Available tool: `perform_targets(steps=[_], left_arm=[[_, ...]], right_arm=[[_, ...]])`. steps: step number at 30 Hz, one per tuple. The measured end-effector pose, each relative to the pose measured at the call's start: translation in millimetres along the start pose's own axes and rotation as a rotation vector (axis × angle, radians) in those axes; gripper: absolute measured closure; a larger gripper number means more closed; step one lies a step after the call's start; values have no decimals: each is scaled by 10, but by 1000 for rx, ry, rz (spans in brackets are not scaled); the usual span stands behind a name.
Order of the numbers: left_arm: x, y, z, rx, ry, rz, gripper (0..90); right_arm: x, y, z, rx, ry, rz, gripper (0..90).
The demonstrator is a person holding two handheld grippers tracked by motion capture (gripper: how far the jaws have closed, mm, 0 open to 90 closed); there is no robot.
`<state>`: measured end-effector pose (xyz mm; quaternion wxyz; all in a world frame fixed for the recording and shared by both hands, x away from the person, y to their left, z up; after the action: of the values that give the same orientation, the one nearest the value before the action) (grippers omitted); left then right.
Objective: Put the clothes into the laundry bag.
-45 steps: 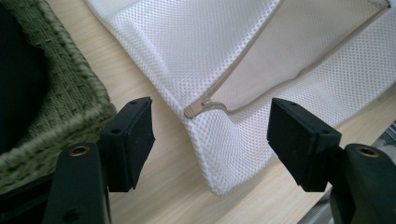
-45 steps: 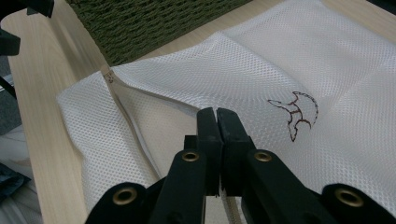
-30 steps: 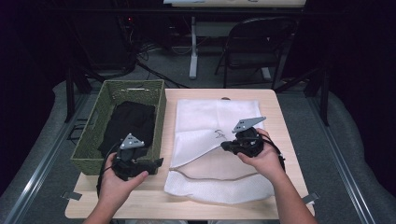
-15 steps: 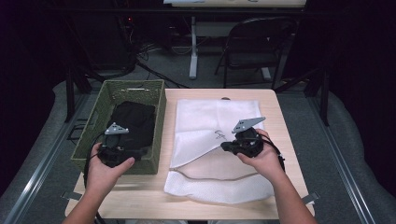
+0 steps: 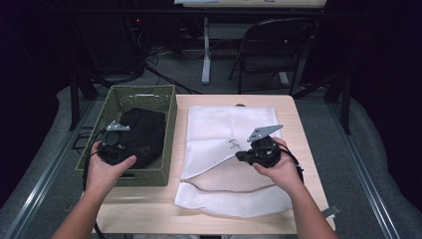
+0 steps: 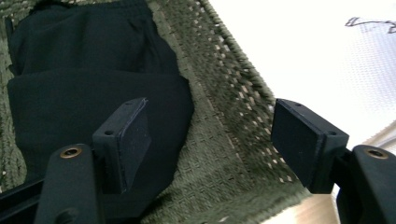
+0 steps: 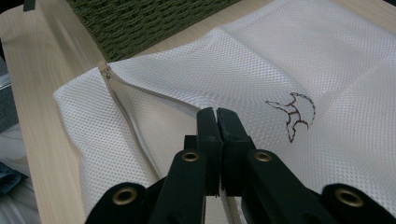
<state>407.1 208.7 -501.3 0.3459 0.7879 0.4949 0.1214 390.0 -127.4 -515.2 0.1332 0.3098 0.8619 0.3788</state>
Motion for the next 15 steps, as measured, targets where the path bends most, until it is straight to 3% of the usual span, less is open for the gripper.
perform_targets(steps=[8,15], left_arm=[[211,42,97,40,4,-50,259],[441,89,252,68,40,-70,241]], right_arm=[[0,-2,8,0,-1,-1,888],[-9,-4,7,0,-2,5,887]])
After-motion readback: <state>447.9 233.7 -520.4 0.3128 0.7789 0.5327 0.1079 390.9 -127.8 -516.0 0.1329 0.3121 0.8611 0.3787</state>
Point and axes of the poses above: each handheld gripper's, and its own axes: z roughly forward along the jaws, y roughly out of its top, x roughly to its left, the point moved 9 cm from there along z, roughly forward along the jaws, and after that the axes turned 5 degrees about -y, right-handed, at the moved point
